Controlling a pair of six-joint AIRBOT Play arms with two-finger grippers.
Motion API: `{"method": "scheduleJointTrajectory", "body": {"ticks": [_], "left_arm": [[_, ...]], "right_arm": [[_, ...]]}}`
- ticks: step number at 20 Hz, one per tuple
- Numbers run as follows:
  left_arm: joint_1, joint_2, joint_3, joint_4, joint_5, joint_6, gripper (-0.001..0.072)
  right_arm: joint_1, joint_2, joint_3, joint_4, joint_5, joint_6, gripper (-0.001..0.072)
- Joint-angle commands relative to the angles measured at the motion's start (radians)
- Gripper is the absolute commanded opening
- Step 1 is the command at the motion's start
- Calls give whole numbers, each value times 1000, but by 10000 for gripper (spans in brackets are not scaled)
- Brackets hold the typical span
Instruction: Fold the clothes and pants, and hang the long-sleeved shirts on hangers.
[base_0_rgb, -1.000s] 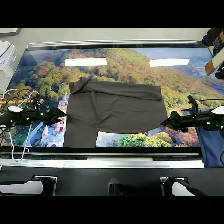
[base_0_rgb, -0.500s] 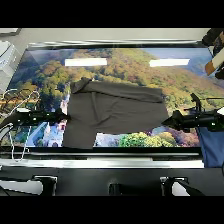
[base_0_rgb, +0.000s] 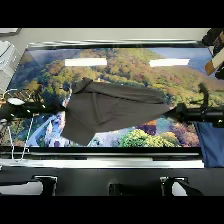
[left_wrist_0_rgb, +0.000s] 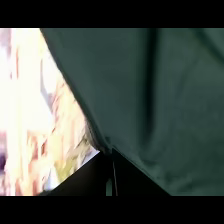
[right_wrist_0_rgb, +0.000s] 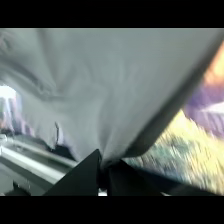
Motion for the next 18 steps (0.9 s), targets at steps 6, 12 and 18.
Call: {"method": "scheduleJointTrajectory", "body": {"ticks": [6, 12, 18], "left_arm": [[49, 439, 740, 65, -30, -259, 15], [49, 648, 927, 336, 62, -526, 14], [47, 578, 900, 376, -100, -531, 15]], "right_arm": [[1, 161, 758, 120, -40, 81, 31], [1, 278, 1085, 62, -345, 368, 31], [1, 167, 1080, -29, -180, 460, 30]]}}
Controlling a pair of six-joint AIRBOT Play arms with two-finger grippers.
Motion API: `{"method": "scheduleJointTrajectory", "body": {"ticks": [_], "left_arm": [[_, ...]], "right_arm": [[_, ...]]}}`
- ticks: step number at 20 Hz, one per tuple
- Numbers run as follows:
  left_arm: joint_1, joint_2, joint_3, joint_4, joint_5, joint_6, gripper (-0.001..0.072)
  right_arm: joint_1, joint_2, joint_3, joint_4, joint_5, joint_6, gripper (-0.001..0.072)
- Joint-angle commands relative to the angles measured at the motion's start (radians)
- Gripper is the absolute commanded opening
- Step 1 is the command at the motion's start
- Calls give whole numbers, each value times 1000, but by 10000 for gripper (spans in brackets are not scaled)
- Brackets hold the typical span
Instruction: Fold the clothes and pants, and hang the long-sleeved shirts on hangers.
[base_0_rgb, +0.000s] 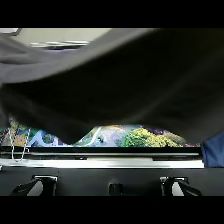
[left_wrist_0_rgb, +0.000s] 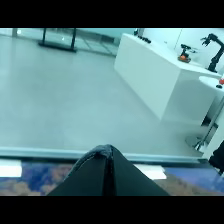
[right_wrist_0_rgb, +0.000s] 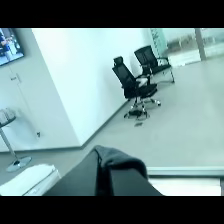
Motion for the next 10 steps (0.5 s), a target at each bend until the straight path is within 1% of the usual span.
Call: {"method": "scheduleJointTrajectory", "body": {"ticks": [1, 3, 5, 6, 7, 8, 9, 10], "left_arm": [[-1, -56, -26, 25, -85, -1, 15], [-1, -140, -77, 26, -119, 17, 15], [-1, -246, -140, 26, -112, 33, 15], [-1, -307, -163, 25, -106, 33, 15], [-10, -377, -178, 26, -100, 34, 15], [-20, -459, -185, 24, -91, 50, 15], [-43, -545, -184, 25, -80, 86, 15], [-64, -624, -184, 25, -59, 111, 15]], "right_arm": [[0, -100, -4, -62, 125, 87, 31], [1, -203, -49, -61, 214, 132, 31], [37, -323, -89, -77, 310, 134, 31], [83, -385, -116, -118, 336, 124, 31], [137, -444, -140, -182, 339, 105, 31], [198, -512, -156, -290, 330, 73, 31], [249, -583, -161, -429, 323, 73, 31], [282, -649, -161, -550, 304, 95, 31]]}}
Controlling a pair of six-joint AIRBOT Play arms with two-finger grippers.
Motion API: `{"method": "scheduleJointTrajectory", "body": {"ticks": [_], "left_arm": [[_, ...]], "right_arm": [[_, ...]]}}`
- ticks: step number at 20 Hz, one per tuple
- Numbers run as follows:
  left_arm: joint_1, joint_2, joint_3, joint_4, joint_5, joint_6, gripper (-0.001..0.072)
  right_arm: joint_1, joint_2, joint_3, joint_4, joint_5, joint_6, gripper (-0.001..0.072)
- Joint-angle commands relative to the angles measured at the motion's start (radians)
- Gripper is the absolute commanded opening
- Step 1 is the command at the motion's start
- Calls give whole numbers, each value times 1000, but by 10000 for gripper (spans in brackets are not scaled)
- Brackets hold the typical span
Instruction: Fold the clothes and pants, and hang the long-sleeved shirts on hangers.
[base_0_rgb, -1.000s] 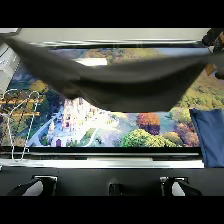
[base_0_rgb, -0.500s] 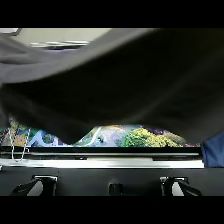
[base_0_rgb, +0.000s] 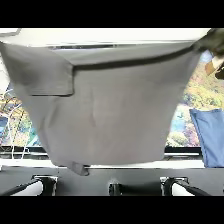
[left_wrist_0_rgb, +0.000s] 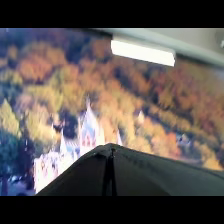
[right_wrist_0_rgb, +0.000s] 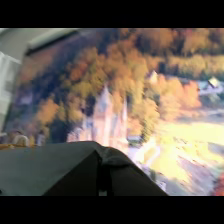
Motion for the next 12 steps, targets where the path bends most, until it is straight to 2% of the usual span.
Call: {"method": "scheduleJointTrajectory", "body": {"ticks": [1, 5, 7, 9, 12], "left_arm": [[-59, -276, -23, 0, 58, 90, 15], [-126, -532, -23, -1, 234, 115, 15], [-148, -607, -21, -1, 330, 138, 15], [-164, -658, -6, -1, 373, 179, 15], [-157, -684, 0, 8, 338, 201, 15]], "right_arm": [[129, -247, -29, -382, -17, 15, 31], [107, -475, -28, -407, -232, 42, 31], [102, -547, -28, -393, -354, 40, 31], [102, -593, -28, -374, -444, 41, 31], [102, -619, -28, -370, -393, 48, 31]]}}
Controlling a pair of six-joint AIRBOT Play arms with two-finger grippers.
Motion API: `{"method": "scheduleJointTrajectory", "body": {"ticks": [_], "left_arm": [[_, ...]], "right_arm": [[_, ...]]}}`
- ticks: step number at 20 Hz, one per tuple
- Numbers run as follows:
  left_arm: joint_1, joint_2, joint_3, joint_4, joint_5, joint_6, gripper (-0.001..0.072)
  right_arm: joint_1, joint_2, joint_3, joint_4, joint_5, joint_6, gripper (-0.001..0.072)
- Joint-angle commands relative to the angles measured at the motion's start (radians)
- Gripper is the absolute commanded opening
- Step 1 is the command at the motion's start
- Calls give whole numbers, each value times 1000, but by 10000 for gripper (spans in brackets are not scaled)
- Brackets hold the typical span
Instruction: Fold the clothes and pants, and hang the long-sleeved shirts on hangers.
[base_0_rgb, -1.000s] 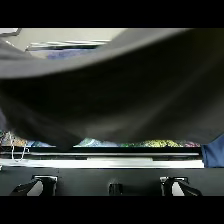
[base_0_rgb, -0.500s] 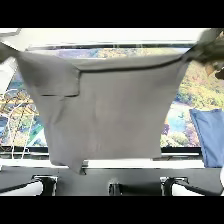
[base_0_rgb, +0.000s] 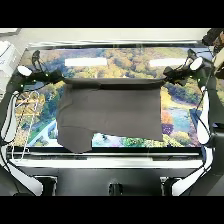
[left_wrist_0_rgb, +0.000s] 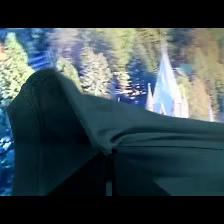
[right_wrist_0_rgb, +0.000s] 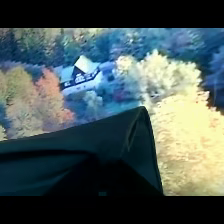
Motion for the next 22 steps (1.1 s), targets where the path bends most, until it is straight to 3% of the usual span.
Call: {"method": "scheduleJointTrajectory", "body": {"ticks": [1, 7, 13, 20, 21, 22], "left_arm": [[7, -51, 6, 12, -8, 35, 15], [49, -53, 6, 13, -209, 107, 16], [49, -66, 5, 20, -241, 132, 15], [49, -109, 5, 39, -394, 131, 16], [49, -109, 5, 39, -391, 131, 18], [49, -109, 5, 39, -389, 131, 45]], "right_arm": [[1, -47, 0, -6, 23, 6, 31], [4, -48, -1, -17, 314, -13, 32], [4, -80, -2, 10, 405, -13, 32], [4, -123, -2, 0, 473, -1, 39], [4, -123, -2, -2, 483, -1, 105], [4, -122, -2, -5, 496, 0, 218]]}}
